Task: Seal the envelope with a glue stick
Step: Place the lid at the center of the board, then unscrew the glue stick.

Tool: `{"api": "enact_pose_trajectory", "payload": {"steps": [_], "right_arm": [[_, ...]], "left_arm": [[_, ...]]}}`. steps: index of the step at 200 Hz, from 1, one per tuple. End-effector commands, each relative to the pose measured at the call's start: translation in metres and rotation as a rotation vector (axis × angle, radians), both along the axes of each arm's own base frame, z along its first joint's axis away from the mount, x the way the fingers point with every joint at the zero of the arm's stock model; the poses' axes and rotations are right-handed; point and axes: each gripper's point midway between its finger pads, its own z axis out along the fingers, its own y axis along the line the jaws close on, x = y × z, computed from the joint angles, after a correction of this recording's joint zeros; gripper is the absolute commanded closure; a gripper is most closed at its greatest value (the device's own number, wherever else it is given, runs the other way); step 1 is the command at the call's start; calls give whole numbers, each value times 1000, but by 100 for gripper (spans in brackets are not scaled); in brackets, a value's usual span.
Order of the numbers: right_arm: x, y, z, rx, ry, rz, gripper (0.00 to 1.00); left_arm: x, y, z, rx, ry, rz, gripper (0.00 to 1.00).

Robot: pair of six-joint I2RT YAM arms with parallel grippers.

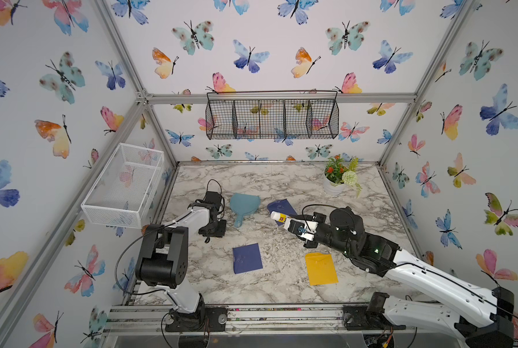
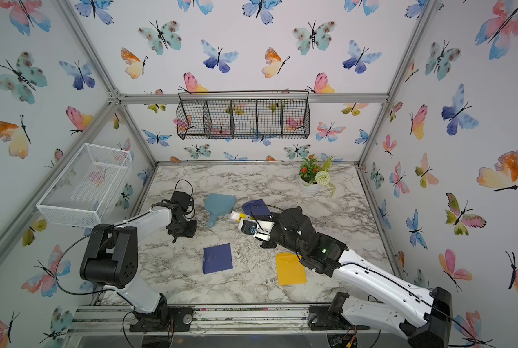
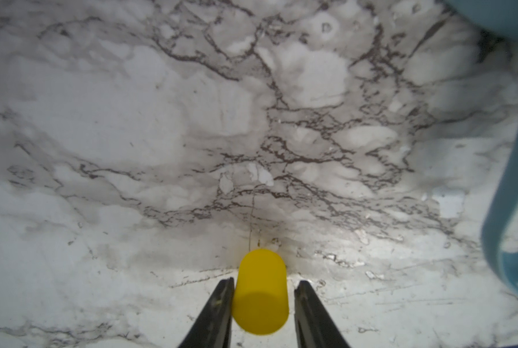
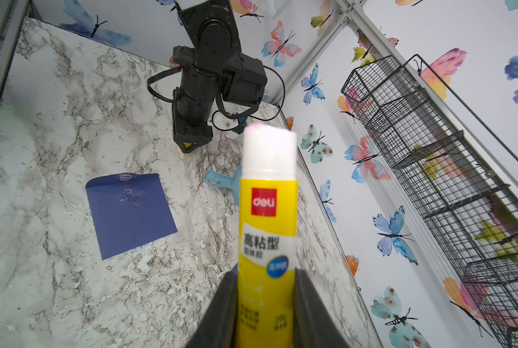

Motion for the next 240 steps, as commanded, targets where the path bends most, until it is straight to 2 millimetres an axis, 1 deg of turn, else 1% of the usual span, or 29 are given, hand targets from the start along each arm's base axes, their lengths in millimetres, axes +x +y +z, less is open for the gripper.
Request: {"api": "enact_pose_trajectory", "payload": {"steps": [1, 18, 39, 58, 79, 93, 105, 123, 149, 170, 176, 201, 221, 240], "right_arm": [[-1, 0, 4, 11, -4, 2, 98], [-1, 0, 4, 11, -2, 2, 97], [-1, 0, 4, 10, -2, 0, 97], [0, 0, 2, 11, 1, -4, 97], [2, 1, 3, 35, 15, -18, 97], [3, 5, 5, 70, 43, -21, 97], [4, 9, 7, 109, 78, -27, 97], [3, 17, 13, 175, 134, -24, 97], [1, 28, 27, 290, 213, -4, 97], [-2, 36, 38, 368, 276, 20, 97], [-4, 39, 41, 384, 293, 32, 98], [-13, 49, 59, 452, 355, 100, 98], [-22, 54, 76, 504, 400, 158, 98], [-32, 58, 89, 522, 420, 226, 98]], "left_arm": [[-1, 0, -3, -7, 20, -7, 54], [0, 0, -1, -6, 12, -6, 52], [1, 0, 3, -5, -1, -7, 46], [4, 0, 10, -10, -31, -7, 42], [10, -3, 27, -32, -96, -10, 41], [16, -12, 44, -82, -160, -22, 41], [21, -21, 64, -137, -230, -39, 41], [29, -37, 102, -238, -343, -77, 41], [35, -68, 173, -415, -521, -179, 41], [29, -93, 231, -566, -660, -298, 41], [22, -105, 248, -634, -688, -351, 42], [-3, -129, 302, -821, -798, -504, 43], [-29, -145, 334, -954, -840, -643, 43], [-53, -153, 356, -1027, -858, -751, 43]]}}
